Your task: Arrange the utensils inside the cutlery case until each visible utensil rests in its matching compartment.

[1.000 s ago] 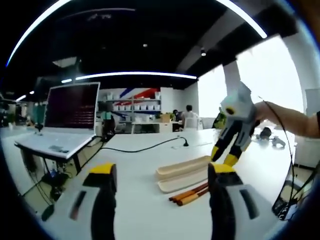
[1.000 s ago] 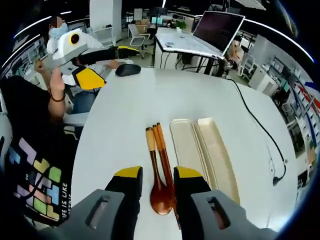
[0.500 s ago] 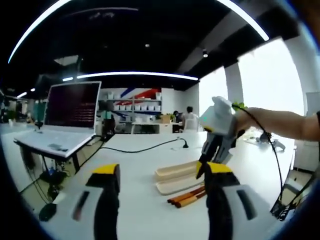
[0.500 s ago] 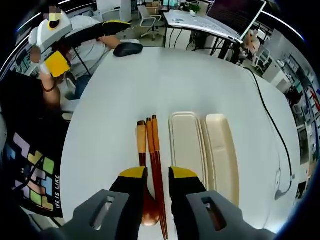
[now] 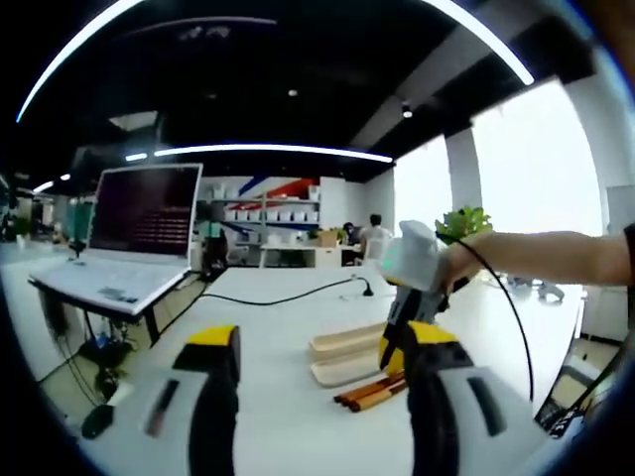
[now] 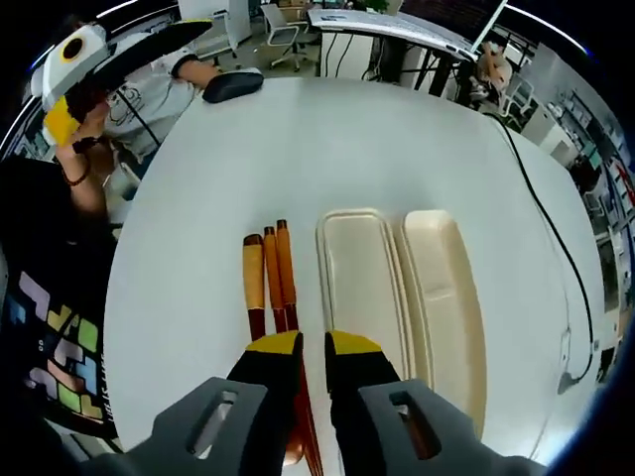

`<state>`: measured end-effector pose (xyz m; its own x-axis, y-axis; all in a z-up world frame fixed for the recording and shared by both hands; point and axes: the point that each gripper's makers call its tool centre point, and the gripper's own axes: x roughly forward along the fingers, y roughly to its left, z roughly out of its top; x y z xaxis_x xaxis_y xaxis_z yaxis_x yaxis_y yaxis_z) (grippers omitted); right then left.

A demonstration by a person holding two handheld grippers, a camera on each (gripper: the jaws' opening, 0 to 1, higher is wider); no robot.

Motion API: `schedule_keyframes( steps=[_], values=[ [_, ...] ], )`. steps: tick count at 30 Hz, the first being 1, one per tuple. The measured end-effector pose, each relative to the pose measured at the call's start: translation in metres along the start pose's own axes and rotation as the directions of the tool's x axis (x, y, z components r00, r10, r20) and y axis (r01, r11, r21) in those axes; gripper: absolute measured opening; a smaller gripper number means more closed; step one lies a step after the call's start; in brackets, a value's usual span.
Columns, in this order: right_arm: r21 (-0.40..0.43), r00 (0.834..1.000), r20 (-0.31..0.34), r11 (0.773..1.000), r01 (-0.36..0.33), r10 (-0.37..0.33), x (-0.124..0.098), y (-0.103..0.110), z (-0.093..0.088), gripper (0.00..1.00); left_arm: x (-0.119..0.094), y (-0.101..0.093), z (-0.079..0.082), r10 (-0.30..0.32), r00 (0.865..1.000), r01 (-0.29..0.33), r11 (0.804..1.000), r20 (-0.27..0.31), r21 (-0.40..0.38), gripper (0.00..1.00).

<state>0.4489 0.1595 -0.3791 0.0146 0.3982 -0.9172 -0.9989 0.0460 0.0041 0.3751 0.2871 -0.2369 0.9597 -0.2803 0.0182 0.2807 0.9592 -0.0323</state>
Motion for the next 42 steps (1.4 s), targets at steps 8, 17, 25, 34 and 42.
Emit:
schedule_keyframes(
  steps=[8, 17, 25, 34, 42],
  values=[
    [-0.019, 0.999, -0.027, 0.999, -0.027, 0.026, -0.001, 0.004, -0.002, 0.09, 0.003, 0.003, -0.004, -0.005, 1.0, 0.005, 1.0, -0.015, -0.008, 0.7],
    [-0.011, 0.99, -0.133, 0.998, -0.055, 0.053, 0.004, 0.006, -0.011, 0.09, 0.001, 0.004, -0.003, -0.002, 1.0, 0.002, 1.0, -0.013, -0.006, 0.7],
    [-0.039, 0.983, -0.182, 0.999, -0.009, 0.002, 0.009, -0.001, -0.003, 0.07, 0.002, 0.008, -0.004, 0.002, 1.0, -0.002, 1.0, -0.014, -0.012, 0.7],
    [-0.274, 0.981, -0.194, 0.96, -0.054, -0.001, 0.007, 0.002, -0.004, 0.03, 0.002, 0.012, -0.007, 0.015, 1.0, -0.016, 1.0, -0.023, -0.017, 0.7],
    [-0.126, 0.993, -0.116, 0.992, -0.004, -0.011, 0.007, 0.001, -0.005, 0.03, 0.008, 0.009, -0.02, 0.008, 0.998, -0.008, 1.0, -0.058, -0.006, 0.69]
  ],
)
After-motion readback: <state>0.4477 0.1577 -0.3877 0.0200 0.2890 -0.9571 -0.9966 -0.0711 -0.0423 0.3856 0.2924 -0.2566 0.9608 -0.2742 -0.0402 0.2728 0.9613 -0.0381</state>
